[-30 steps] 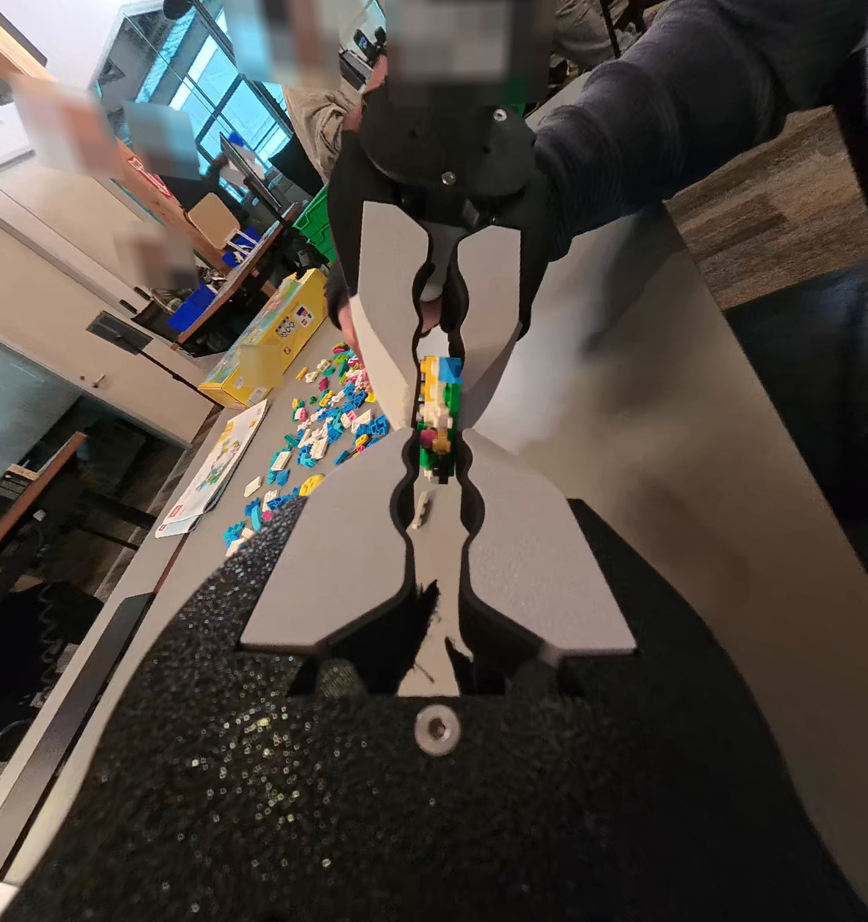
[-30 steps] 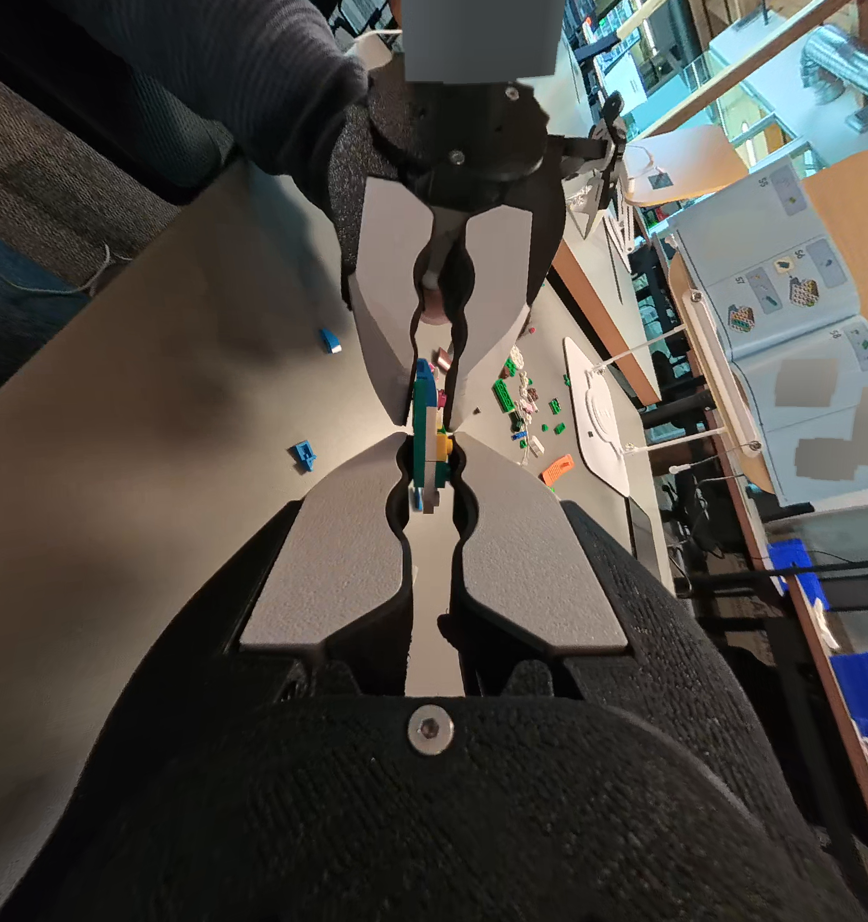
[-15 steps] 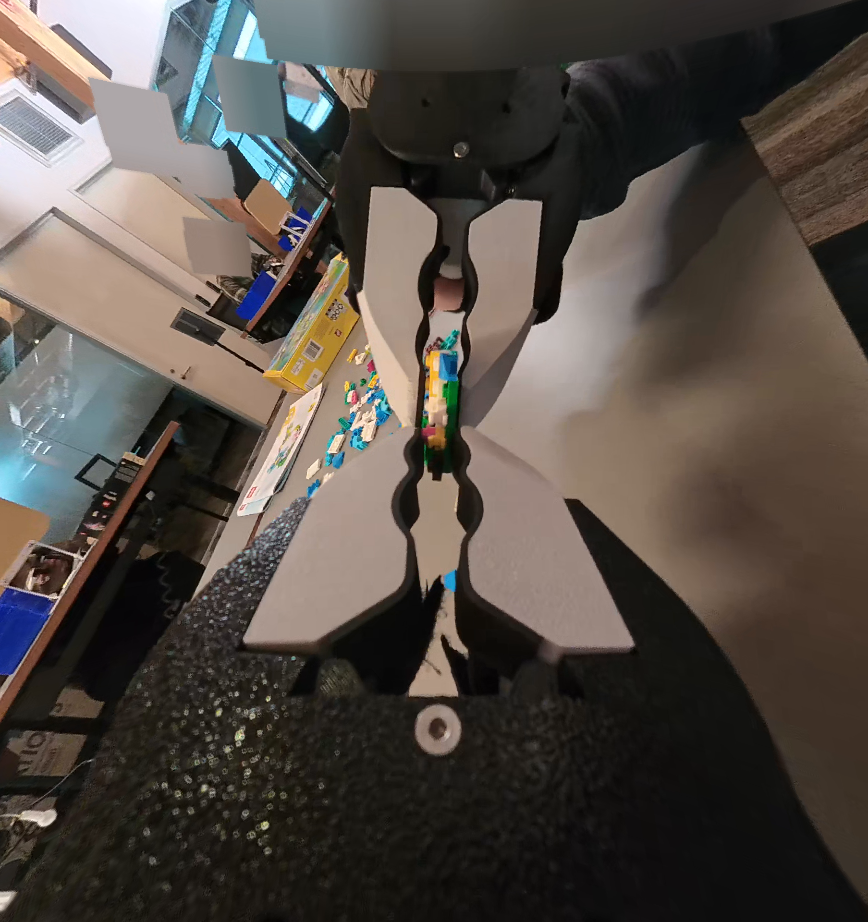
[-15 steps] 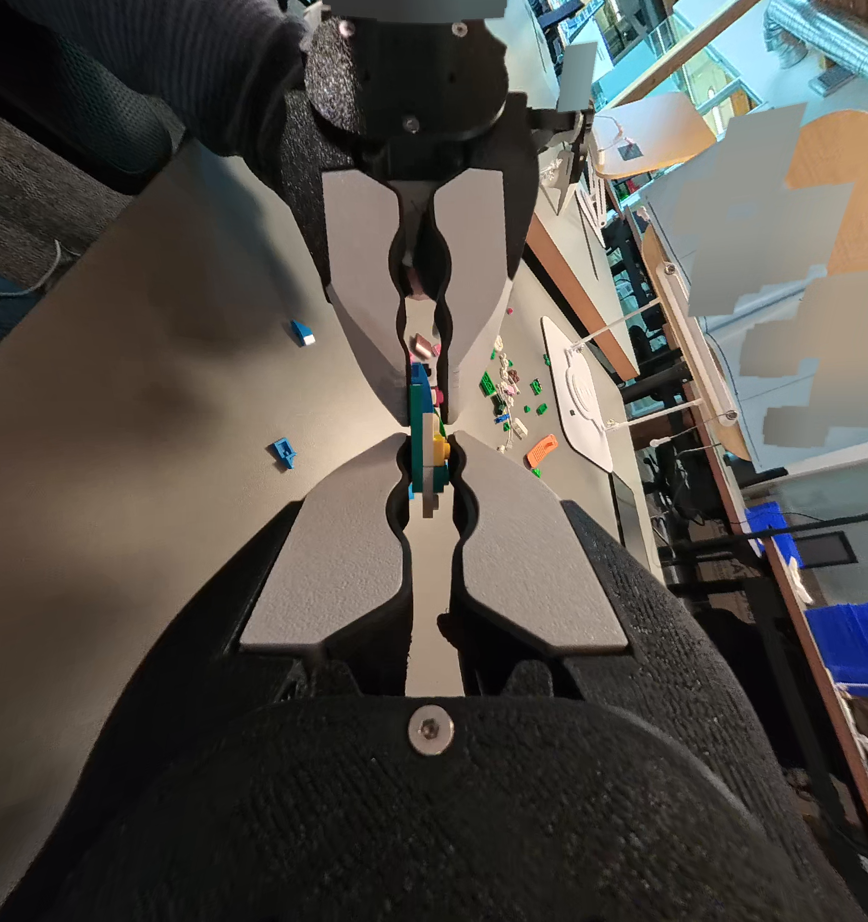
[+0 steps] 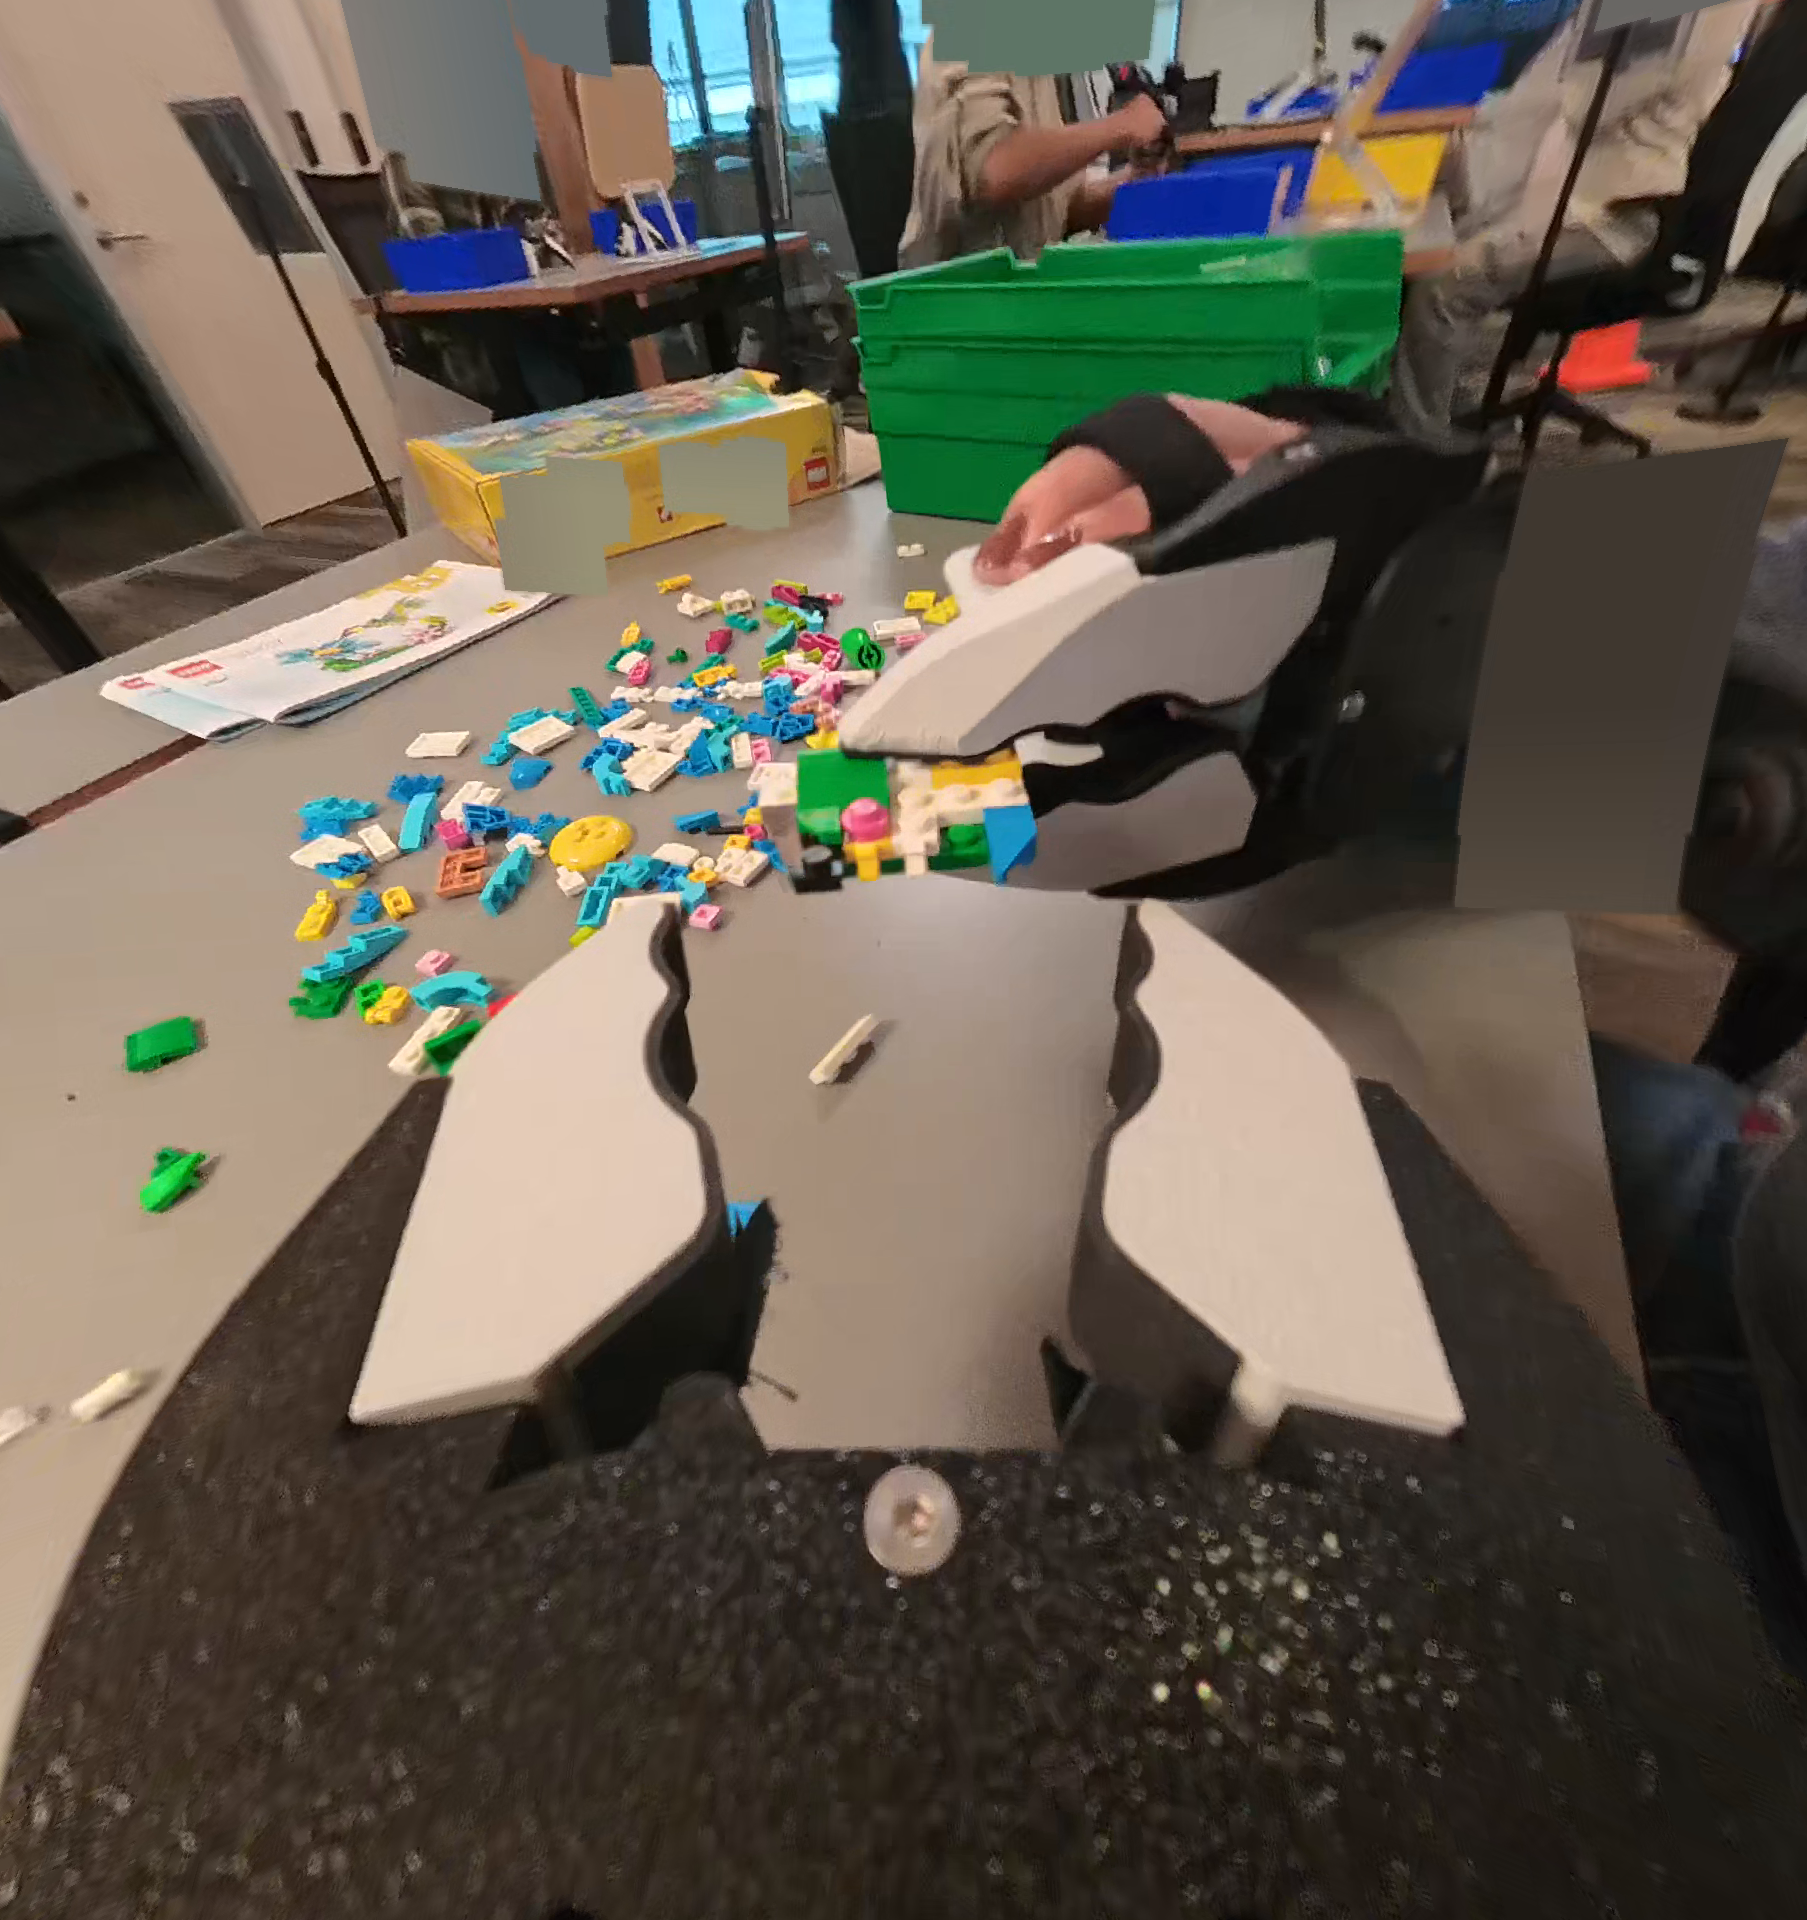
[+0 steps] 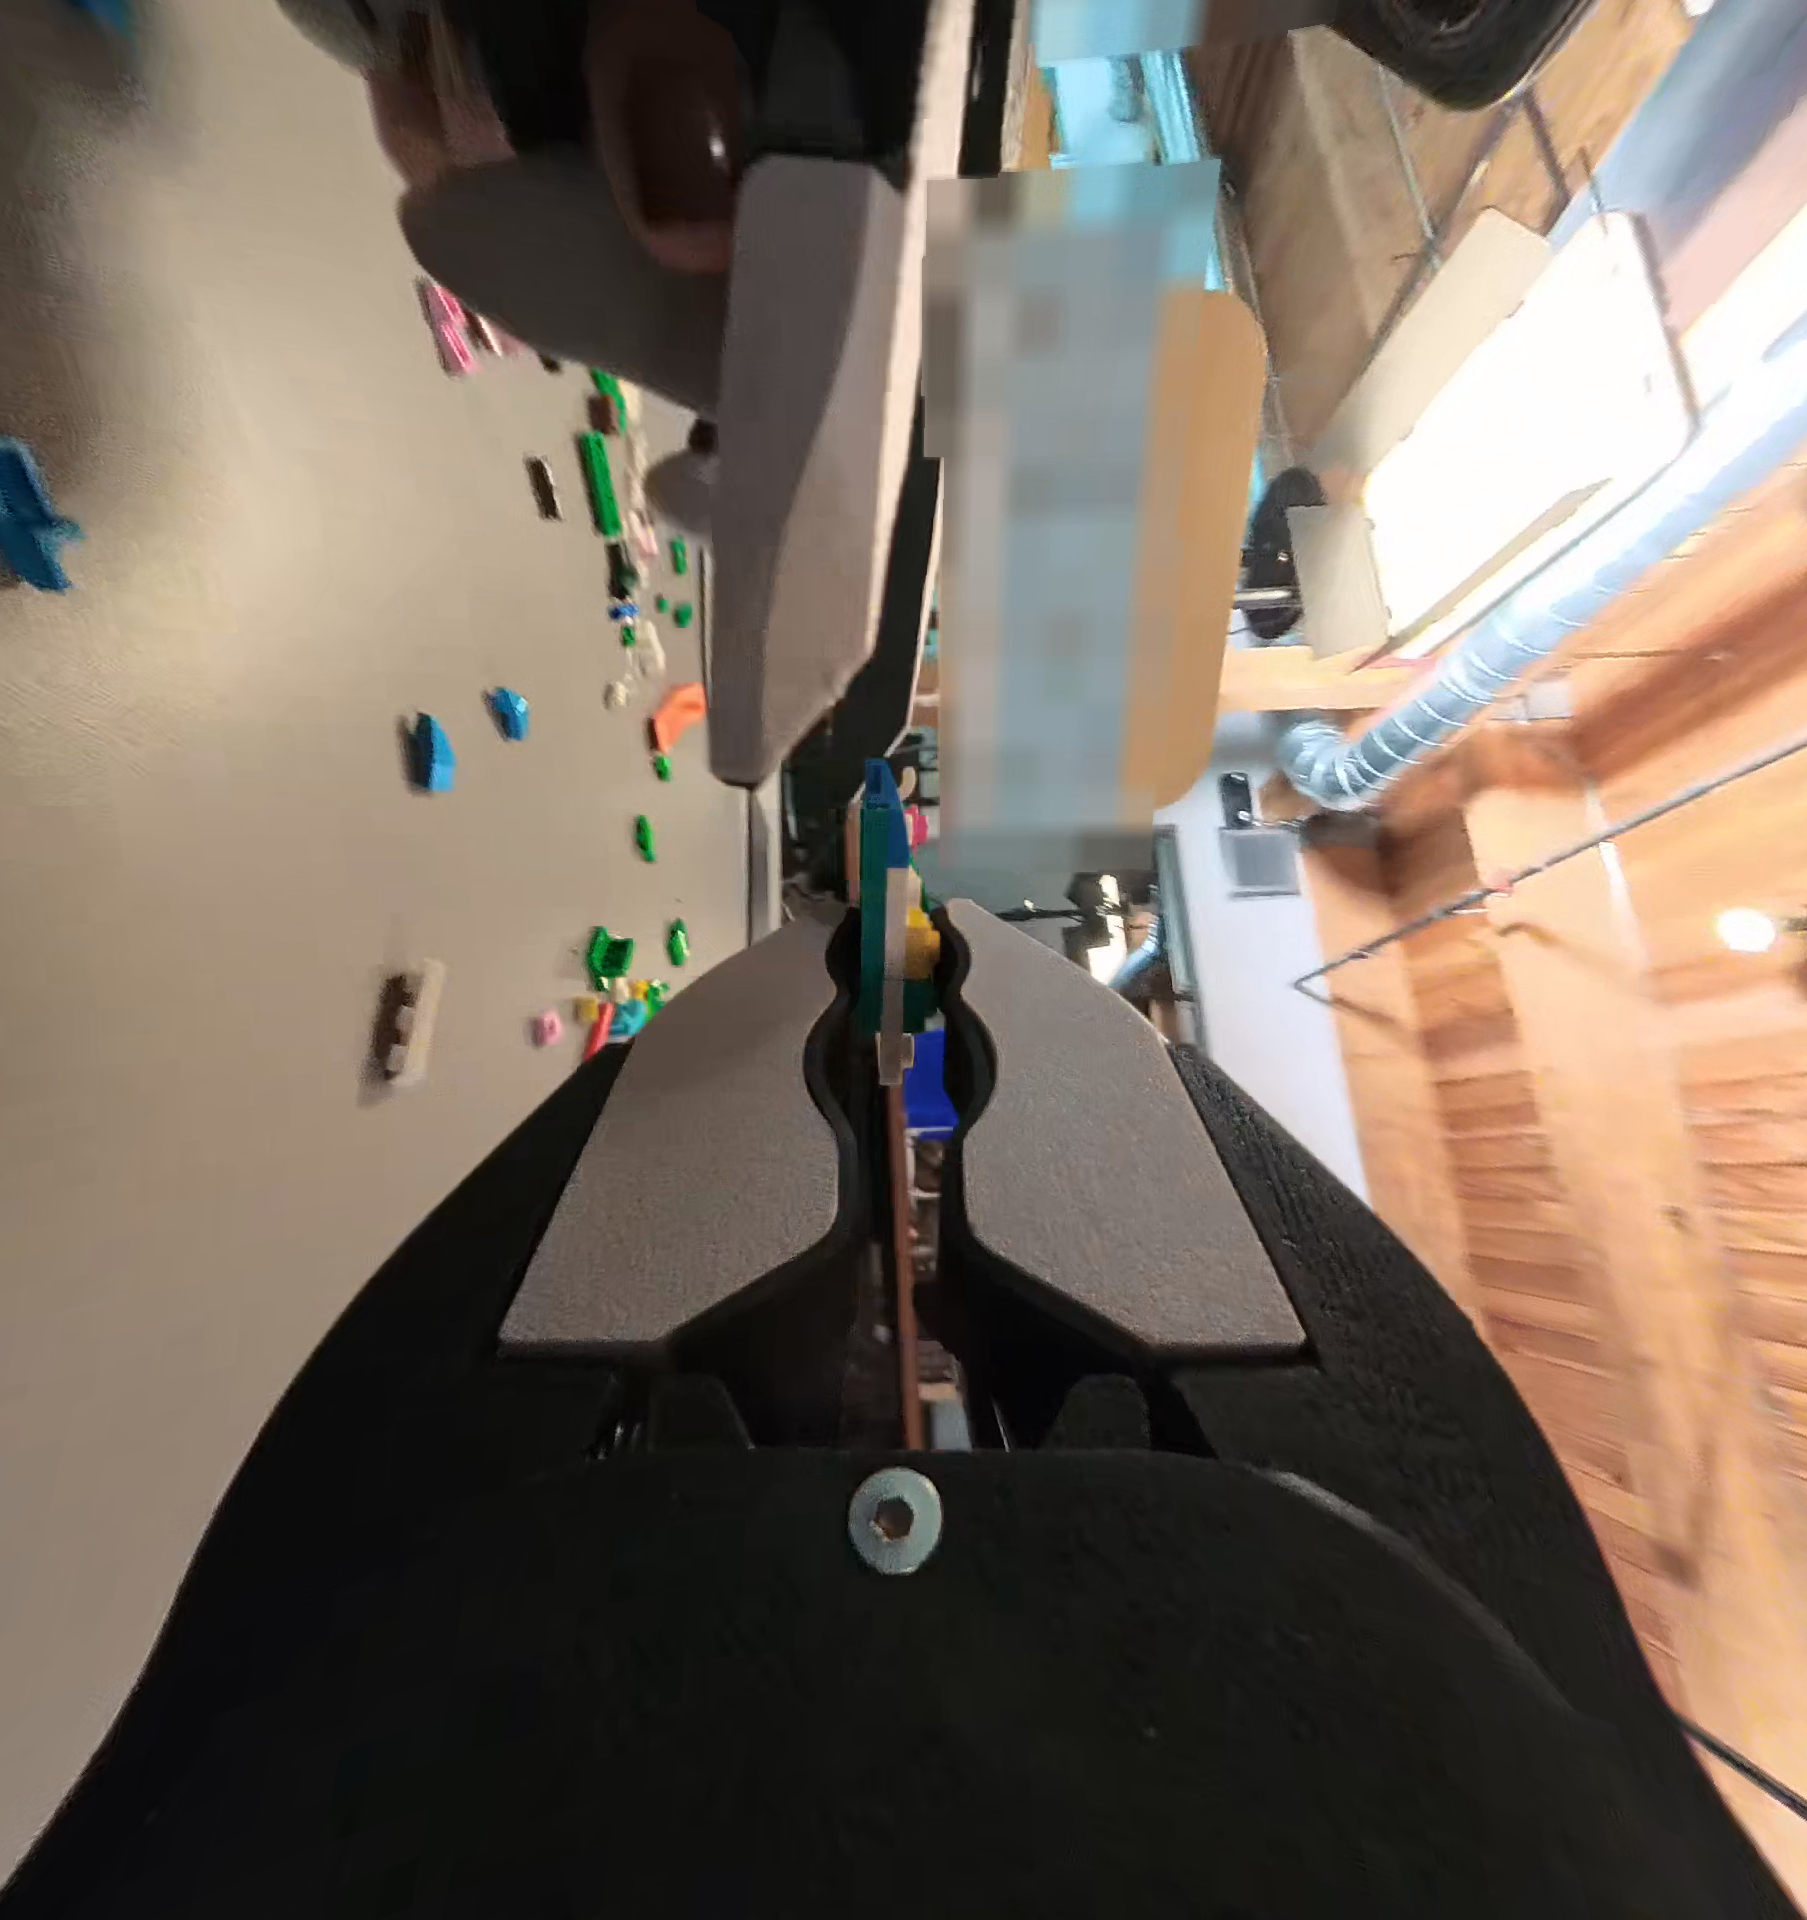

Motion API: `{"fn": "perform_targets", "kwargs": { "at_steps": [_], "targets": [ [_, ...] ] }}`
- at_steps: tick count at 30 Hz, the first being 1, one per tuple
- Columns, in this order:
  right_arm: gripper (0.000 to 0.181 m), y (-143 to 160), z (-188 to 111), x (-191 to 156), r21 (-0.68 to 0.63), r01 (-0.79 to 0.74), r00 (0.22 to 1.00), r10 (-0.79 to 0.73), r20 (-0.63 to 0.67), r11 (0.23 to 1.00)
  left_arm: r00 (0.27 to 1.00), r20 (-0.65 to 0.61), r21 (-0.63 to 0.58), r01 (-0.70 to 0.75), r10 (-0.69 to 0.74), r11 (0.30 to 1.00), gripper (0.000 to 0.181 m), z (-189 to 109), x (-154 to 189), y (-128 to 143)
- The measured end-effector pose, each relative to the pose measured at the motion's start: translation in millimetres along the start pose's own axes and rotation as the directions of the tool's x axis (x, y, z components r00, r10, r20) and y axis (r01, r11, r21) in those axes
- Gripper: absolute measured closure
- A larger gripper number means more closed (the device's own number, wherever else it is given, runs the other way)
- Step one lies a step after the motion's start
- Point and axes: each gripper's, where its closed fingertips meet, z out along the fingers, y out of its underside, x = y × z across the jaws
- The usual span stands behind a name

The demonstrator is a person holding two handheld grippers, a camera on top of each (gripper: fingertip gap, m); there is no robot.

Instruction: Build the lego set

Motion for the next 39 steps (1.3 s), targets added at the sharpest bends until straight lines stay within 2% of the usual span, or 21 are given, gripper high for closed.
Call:
{"fn": "perform_targets", "kwargs": {
  "at_steps": [1, 7, 13, 15, 17, 19, 20, 23, 26, 28, 33, 39],
  "targets": [
    [0.170, 1.9, 0.8, -0.3, -0.015, 0.014, 1.000, -0.015, -0.010, 1.000, 1.000, 0.010, 0.015, 0.019, -0.019, 1.000, 0.105, 1.9, -0.2, -1.8],
    [0.170, -1.0, 3.8, -4.5, -0.031, 0.052, 0.999, -0.052, -0.012, 0.998, 0.993, 0.110, -0.004, -0.049, 0.049, 0.999, 0.113, 11.9, -4.2, 1.4],
    [0.171, -4.3, 4.3, -5.3, -0.019, 0.071, 0.997, -0.072, -0.024, 0.997, 0.989, 0.123, 0.002, -0.086, 0.085, 0.996, 0.131, 11.4, -4.4, 1.3],
    [0.170, -5.0, 3.8, -5.5, -0.001, 0.013, 1.000, -0.013, -0.014, 1.000, 0.985, 0.142, 0.005, -0.099, 0.097, 0.995, 0.132, 9.5, -7.6, 0.7],
    [0.157, -3.1, 0.8, -7.5, 0.041, -0.129, 0.991, 0.127, 0.043, 0.991, 0.964, 0.205, -0.014, -0.171, 0.170, 0.985, 0.132, 4.0, -16.4, 0.7],
    [0.154, 10.4, -1.6, 1.3, 0.051, -0.346, 0.938, 0.343, 0.053, 0.937, 0.933, 0.265, -0.023, -0.245, 0.242, 0.969, 0.132, -4.5, -24.9, -1.6],
    [0.153, 21.0, -1.5, 6.8, 0.042, -0.460, 0.888, 0.458, 0.049, 0.887, 0.917, 0.292, -0.029, -0.276, 0.273, 0.961, 0.132, -8.6, -29.0, -2.1],
    [0.153, 49.7, -0.3, 17.7, 0.039, -0.748, 0.663, 0.747, 0.039, 0.662, 0.865, 0.361, -0.049, -0.356, 0.349, 0.933, 0.132, -19.6, -39.0, -1.3],
    [0.159, 65.9, 1.2, 21.5, 0.059, -0.880, 0.473, 0.881, 0.025, 0.471, 0.849, 0.381, -0.055, -0.374, 0.366, 0.926, 0.132, -24.7, -42.6, 0.7],
    [0.162, 70.2, 3.0, 19.1, 0.065, -0.921, 0.386, 0.922, 0.030, 0.383, 0.850, 0.385, -0.054, -0.369, 0.360, 0.928, 0.132, -25.4, -44.4, 3.0],
    [0.170, 69.9, 6.2, 11.4, 0.066, -0.962, 0.270, 0.960, 0.070, 0.266, 0.844, 0.376, -0.058, -0.392, 0.384, 0.918, 0.132, -23.4, -41.0, 4.2],
    [0.173, 75.0, 3.1, 20.7, 0.098, -0.959, 0.271, 0.962, 0.040, 0.266, 0.842, 0.368, -0.066, -0.400, 0.394, 0.914, 0.132, -21.6, -39.1, 5.4]
  ]
}}
